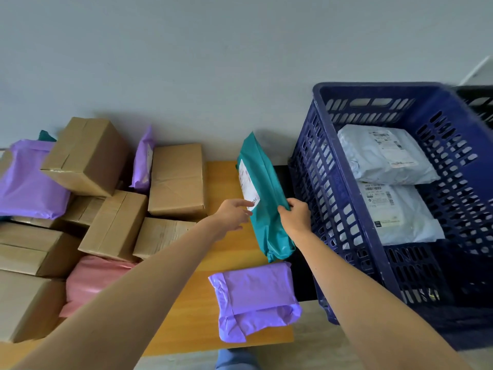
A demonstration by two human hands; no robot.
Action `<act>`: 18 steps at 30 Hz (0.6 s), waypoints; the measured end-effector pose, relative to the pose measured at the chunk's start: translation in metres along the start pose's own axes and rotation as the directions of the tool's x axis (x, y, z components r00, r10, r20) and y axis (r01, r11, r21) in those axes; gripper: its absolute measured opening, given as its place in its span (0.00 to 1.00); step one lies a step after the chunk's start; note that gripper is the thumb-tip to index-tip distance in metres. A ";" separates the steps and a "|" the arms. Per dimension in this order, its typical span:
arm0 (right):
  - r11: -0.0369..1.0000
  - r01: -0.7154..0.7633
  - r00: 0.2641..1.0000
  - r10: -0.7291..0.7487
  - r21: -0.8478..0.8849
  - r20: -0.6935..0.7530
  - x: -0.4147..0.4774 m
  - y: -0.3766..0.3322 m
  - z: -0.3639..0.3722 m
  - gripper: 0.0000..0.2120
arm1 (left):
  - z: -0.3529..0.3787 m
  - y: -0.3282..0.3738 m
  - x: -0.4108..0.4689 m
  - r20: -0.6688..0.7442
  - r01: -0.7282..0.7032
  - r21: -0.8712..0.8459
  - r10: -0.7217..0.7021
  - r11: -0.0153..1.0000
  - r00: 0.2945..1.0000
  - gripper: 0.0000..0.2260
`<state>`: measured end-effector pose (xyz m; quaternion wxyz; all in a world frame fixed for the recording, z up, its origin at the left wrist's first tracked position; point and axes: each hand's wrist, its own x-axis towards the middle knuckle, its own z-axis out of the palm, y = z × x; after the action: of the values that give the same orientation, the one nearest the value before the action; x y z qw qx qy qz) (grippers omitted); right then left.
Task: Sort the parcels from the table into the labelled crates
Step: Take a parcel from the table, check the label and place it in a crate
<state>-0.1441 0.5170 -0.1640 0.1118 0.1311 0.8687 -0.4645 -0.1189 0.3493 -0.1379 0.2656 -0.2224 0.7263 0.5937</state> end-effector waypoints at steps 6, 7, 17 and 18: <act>0.998 0.008 1.000 -0.008 0.062 -0.013 -0.008 -0.020 -0.014 0.06 | -0.021 0.000 -0.010 -0.071 -0.001 0.047 0.005 0.999 0.997 0.16; 0.996 0.012 1.000 -0.011 0.091 -0.010 -0.011 -0.026 -0.018 0.06 | -0.026 0.002 -0.014 -0.085 -0.016 0.056 0.021 0.998 0.996 0.16; 0.913 -0.006 1.000 0.003 0.407 0.007 -0.062 -0.100 -0.028 0.07 | -0.083 0.029 -0.061 0.003 -0.158 -0.089 0.159 0.983 0.987 0.33; 0.905 -0.006 1.000 0.000 0.426 0.014 -0.068 -0.108 -0.027 0.06 | -0.091 0.031 -0.066 0.034 -0.170 -0.127 0.176 0.977 0.984 0.34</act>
<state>-0.1179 0.4734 -0.0436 0.0871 0.1505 0.7454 -0.6436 -0.0992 0.2668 -0.0581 0.2151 -0.1610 0.6984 0.6634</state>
